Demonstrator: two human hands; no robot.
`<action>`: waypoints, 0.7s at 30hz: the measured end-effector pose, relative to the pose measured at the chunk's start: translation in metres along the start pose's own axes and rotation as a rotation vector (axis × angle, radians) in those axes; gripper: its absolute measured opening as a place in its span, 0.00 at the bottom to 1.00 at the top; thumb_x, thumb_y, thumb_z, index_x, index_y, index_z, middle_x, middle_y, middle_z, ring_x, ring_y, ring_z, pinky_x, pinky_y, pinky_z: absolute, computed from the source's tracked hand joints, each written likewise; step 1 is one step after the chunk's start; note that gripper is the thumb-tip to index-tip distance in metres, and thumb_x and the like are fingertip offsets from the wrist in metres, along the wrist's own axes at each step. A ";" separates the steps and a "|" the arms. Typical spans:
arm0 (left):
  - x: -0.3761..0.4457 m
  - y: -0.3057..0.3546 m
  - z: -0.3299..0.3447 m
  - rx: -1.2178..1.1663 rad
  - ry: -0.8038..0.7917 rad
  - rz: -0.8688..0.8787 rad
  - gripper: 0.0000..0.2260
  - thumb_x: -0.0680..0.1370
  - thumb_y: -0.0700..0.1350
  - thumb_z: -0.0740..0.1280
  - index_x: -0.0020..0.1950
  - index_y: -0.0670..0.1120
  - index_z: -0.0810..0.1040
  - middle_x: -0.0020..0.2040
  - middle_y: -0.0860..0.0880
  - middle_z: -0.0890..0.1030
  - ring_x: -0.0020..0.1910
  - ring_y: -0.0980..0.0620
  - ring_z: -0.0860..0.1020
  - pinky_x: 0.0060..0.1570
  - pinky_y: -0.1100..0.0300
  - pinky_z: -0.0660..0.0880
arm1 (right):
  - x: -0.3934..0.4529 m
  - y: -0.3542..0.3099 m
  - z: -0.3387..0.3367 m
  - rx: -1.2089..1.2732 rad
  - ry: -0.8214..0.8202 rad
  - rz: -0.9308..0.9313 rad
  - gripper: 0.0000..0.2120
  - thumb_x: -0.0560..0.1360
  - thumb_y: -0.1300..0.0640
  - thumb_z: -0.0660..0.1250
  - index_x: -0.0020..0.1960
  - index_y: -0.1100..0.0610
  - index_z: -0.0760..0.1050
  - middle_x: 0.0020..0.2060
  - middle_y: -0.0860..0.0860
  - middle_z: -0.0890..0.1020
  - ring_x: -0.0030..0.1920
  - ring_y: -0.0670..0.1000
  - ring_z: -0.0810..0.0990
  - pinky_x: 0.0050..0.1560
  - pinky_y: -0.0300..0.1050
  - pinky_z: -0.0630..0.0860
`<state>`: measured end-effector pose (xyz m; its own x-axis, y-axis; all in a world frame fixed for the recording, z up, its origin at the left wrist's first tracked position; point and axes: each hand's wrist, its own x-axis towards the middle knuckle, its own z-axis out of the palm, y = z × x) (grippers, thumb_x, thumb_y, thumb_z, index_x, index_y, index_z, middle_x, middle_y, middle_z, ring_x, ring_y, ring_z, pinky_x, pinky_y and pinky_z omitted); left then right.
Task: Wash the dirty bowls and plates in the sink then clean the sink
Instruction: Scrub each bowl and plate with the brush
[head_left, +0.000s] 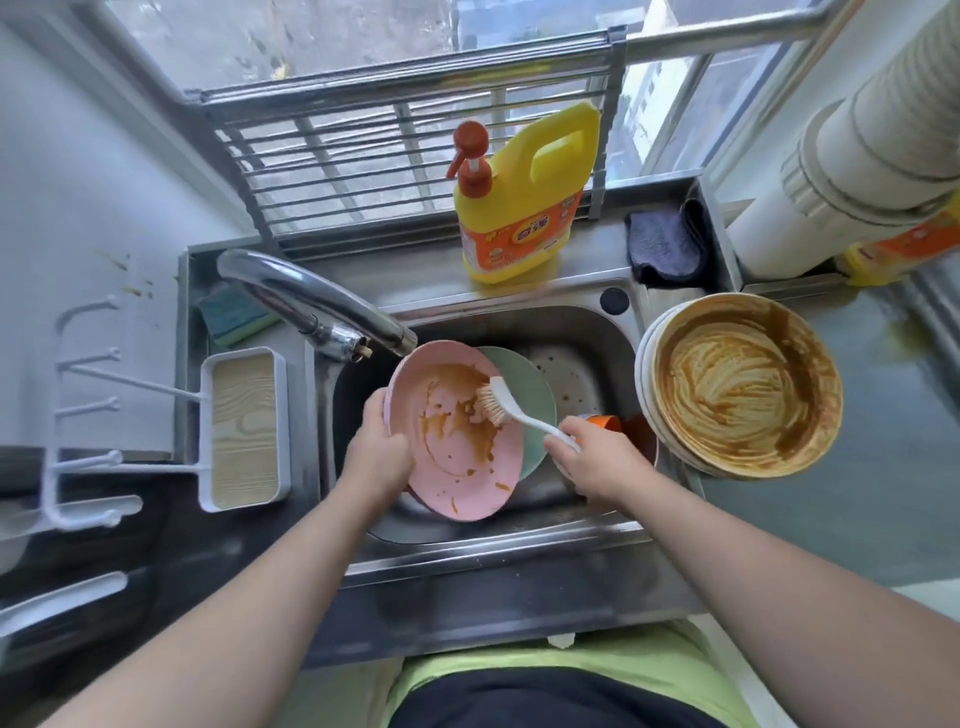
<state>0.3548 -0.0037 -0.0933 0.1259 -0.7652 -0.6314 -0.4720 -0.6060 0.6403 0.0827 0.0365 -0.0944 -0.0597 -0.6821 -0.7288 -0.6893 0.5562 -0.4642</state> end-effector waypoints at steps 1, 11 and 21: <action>-0.005 0.002 -0.003 0.149 0.033 0.085 0.28 0.77 0.37 0.61 0.72 0.63 0.69 0.56 0.50 0.80 0.54 0.46 0.78 0.53 0.50 0.75 | -0.005 0.004 -0.004 -0.018 0.016 -0.002 0.13 0.83 0.37 0.60 0.53 0.45 0.76 0.44 0.49 0.82 0.44 0.52 0.80 0.49 0.52 0.80; 0.010 -0.011 0.007 0.356 0.197 0.103 0.24 0.79 0.38 0.61 0.70 0.61 0.68 0.52 0.46 0.79 0.46 0.45 0.78 0.43 0.53 0.74 | -0.023 0.019 0.005 0.145 0.052 0.072 0.09 0.80 0.42 0.66 0.48 0.47 0.75 0.41 0.50 0.81 0.41 0.52 0.80 0.42 0.49 0.74; 0.046 -0.047 0.017 0.676 0.217 -0.077 0.10 0.83 0.38 0.57 0.64 0.40 0.70 0.65 0.38 0.71 0.49 0.42 0.73 0.48 0.48 0.72 | 0.031 -0.012 0.030 0.047 -0.038 0.024 0.04 0.84 0.60 0.59 0.55 0.52 0.68 0.48 0.52 0.76 0.44 0.51 0.76 0.39 0.44 0.72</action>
<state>0.3678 -0.0070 -0.1598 0.3183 -0.7939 -0.5181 -0.8835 -0.4466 0.1416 0.1107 0.0227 -0.1259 -0.0481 -0.6501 -0.7583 -0.6535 0.5947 -0.4683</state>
